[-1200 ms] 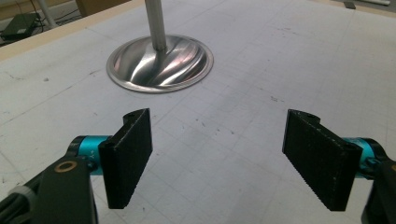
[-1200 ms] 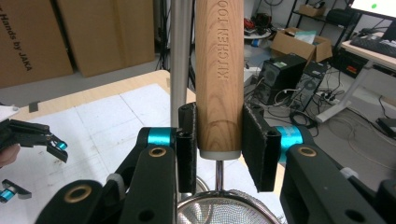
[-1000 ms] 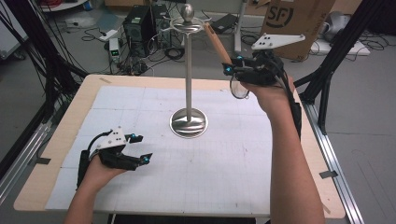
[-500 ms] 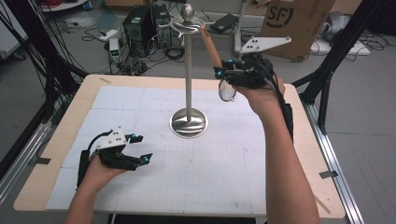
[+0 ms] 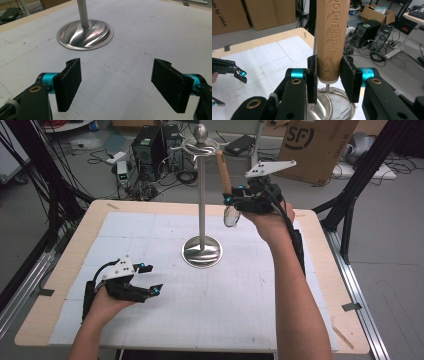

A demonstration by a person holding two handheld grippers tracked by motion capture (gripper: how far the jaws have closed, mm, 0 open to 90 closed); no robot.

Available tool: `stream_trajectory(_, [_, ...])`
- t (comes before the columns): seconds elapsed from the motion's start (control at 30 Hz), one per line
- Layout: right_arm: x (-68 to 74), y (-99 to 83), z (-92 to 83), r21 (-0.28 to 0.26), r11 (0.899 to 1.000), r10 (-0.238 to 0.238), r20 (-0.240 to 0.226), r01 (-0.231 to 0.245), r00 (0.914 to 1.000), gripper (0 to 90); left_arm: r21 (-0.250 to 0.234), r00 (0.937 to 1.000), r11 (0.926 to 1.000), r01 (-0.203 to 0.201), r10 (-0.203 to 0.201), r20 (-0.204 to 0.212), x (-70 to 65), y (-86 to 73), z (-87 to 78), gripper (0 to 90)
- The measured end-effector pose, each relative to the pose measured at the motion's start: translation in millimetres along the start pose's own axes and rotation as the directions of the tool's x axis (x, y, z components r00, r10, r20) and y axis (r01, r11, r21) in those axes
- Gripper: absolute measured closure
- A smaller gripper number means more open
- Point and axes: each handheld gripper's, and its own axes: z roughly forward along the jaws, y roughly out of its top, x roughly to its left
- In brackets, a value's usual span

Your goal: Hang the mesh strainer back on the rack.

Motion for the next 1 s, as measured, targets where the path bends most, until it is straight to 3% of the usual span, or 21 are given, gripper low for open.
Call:
stream_trajectory(0.23, [1.0, -0.1, 4.2, -0.001, 1.0, 0.013, -0.004, -0.013, 0.9999, 66.5, 0.003, 1.0, 1.0, 0.001, -0.001, 0.0, -0.4, 0.0, 0.3, 24.8])
stream_trajectory(0.4, [2.5, -0.2, 3.2, -0.002, 1.0, 0.003, 0.01, -0.003, 0.9999, 58.6, 0.006, 1.0, 1.0, 0.0, 0.0, 0.001, -0.7, -0.1, 1.0, 24.8])
stream_trajectory(0.7, [8.7, -1.8, -7.7, -0.009, 1.0, -0.004, -0.002, 0.004, 1.0, 55.6, 0.008, 1.0, 1.0, 0.0, 0.0, 0.003, -0.3, -0.4, 1.4, 24.8])
stream_trajectory(1.0, [17.5, -11.3, -20.2, -0.029, 0.999, -0.045, -0.035, 0.044, 0.9984, 52.7, 0.013, 1.0, 0.9999, -0.007, 0.007, 0.002, -0.7, -0.1, 1.4, 24.8])
